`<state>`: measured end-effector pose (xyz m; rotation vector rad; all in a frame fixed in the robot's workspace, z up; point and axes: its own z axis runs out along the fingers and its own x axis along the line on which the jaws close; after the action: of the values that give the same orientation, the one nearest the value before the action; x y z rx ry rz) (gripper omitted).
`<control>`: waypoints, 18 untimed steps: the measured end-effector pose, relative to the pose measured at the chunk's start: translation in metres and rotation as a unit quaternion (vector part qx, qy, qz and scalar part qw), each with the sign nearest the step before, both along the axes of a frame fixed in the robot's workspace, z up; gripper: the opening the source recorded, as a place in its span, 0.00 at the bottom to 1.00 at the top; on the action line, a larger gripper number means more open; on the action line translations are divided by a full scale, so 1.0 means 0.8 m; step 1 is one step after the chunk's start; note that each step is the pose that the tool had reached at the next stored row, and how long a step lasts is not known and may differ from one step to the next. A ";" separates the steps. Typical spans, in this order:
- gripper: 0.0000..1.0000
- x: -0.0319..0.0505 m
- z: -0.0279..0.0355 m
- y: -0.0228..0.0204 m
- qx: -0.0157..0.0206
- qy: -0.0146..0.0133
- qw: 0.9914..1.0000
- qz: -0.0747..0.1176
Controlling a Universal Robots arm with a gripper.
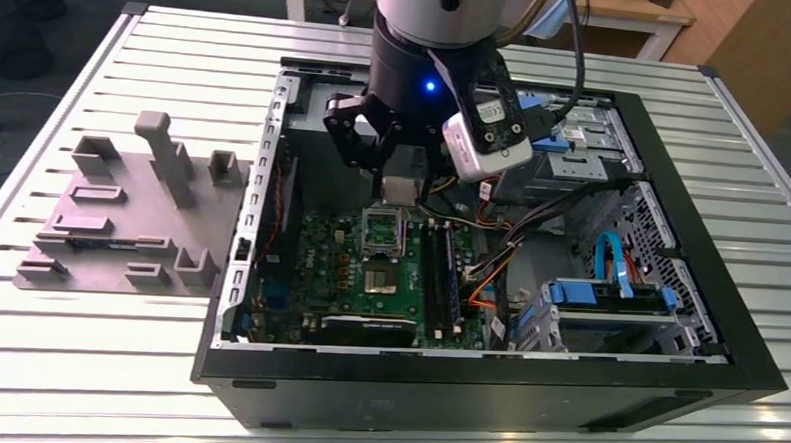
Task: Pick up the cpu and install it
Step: 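Place the cpu into insertion slot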
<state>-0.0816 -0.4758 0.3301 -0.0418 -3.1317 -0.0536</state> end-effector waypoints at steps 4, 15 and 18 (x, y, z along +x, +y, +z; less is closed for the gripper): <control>0.47 0.000 -0.0003 -0.0001 0.000 0.000 1.000 0.000; 0.47 0.001 -0.0237 -0.0005 0.000 0.000 1.000 0.016; 0.47 0.001 -0.0305 -0.0026 0.000 0.000 1.000 0.016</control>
<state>-0.0811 -0.4778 0.3057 0.0075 -3.1314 -0.0539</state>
